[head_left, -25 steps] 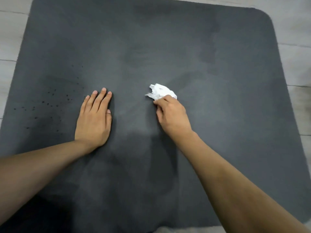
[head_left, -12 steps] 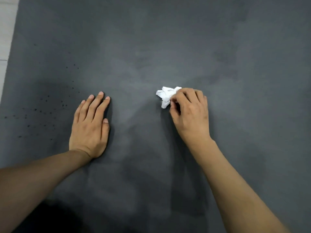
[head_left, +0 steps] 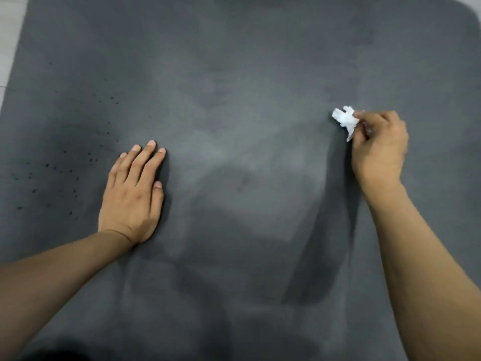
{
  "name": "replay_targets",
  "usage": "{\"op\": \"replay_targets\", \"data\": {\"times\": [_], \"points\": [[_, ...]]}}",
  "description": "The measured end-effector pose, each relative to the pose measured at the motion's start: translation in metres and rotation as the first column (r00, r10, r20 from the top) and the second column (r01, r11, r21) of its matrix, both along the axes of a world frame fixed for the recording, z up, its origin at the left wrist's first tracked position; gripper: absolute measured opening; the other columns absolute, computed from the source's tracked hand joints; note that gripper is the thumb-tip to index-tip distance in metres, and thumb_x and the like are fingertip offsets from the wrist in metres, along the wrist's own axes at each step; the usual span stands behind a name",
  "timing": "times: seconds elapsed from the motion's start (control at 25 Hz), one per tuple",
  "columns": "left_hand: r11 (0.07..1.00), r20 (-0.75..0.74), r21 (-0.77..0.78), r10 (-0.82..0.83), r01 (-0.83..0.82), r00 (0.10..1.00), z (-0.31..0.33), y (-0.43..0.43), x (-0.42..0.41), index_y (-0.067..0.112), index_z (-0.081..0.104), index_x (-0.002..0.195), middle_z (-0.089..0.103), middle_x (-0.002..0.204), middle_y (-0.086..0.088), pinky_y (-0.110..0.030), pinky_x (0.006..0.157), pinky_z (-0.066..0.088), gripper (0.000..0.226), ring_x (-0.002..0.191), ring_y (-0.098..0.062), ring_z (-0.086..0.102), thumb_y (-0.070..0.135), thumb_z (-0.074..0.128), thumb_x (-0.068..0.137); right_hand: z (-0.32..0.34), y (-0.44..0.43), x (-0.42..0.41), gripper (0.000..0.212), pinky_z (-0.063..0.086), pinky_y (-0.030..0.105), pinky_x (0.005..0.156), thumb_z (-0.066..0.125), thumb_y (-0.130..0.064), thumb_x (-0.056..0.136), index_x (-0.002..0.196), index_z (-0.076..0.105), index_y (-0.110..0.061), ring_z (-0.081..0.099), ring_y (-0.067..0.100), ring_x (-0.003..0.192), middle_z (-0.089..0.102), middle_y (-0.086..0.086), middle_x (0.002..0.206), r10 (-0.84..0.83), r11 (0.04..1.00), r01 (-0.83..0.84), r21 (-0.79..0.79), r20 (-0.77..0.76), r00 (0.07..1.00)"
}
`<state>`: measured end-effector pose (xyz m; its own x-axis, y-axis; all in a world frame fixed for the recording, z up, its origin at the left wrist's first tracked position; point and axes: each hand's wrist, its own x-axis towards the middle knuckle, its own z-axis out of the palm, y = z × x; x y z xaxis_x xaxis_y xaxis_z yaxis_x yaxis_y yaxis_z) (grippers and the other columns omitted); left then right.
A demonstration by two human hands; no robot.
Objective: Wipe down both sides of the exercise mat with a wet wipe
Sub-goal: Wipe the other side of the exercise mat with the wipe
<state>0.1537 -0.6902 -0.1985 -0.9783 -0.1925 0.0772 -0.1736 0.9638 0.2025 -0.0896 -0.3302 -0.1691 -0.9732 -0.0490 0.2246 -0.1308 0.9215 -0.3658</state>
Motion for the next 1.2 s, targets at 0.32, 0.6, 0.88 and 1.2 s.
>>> {"op": "replay_targets", "data": {"times": [0.32, 0.6, 0.88, 1.2], "points": [[0.983, 0.000, -0.174, -0.059, 0.058, 0.998, 0.003, 0.007, 0.003, 0.003, 0.046, 0.147, 0.047, 0.152, -0.019, -0.054, 0.116, 0.030, 0.052, 0.138, -0.044, 0.042, 0.016, 0.040, 0.097, -0.004, -0.126, 0.182, 0.015, 0.041, 0.037, 0.073, 0.069, -0.011, 0.077, 0.092, 0.073, -0.011, 0.055, 0.034, 0.077, 0.061, 0.012, 0.086, 0.663, 0.748, -0.658, -0.090, 0.044, 0.748], [0.989, -0.003, -0.120, -0.086, 0.085, 0.996, 0.009, 0.015, 0.058, 0.015, 0.054, 0.142, 0.053, 0.147, -0.012, -0.051, 0.104, 0.037, 0.048, 0.130, -0.039, 0.050, 0.018, 0.045, 0.095, 0.004, -0.091, 0.132, 0.024, 0.046, 0.043, 0.074, 0.054, -0.023, 0.088, 0.098, 0.074, -0.013, 0.055, 0.037, 0.084, 0.062, 0.013, 0.094, 0.620, 0.780, -0.618, 0.101, 0.009, 0.784], [0.996, 0.073, 0.092, -0.007, 0.000, 0.997, 0.002, 0.017, 0.070, 0.010, 0.046, 0.150, 0.041, 0.160, -0.007, -0.048, 0.122, 0.028, 0.051, 0.147, -0.036, 0.038, 0.024, 0.032, 0.103, 0.006, -0.132, 0.228, 0.028, 0.047, 0.036, 0.071, 0.051, -0.023, 0.088, 0.101, 0.073, -0.010, 0.054, 0.034, 0.079, 0.060, 0.013, 0.091, 0.692, 0.720, -0.680, -0.141, 0.072, 0.718], [0.998, 0.048, 0.060, -0.008, 0.005, 0.999, -0.004, 0.017, 0.073, 0.012, 0.043, 0.153, 0.039, 0.162, -0.005, -0.045, 0.123, 0.025, 0.049, 0.149, -0.033, 0.035, 0.021, 0.034, 0.106, 0.007, -0.143, 0.215, 0.025, 0.043, 0.045, 0.072, 0.052, -0.025, 0.097, 0.092, 0.068, -0.007, 0.054, 0.032, 0.079, 0.058, 0.012, 0.086, 0.867, 0.488, -0.866, 0.108, 0.059, 0.495]]}}
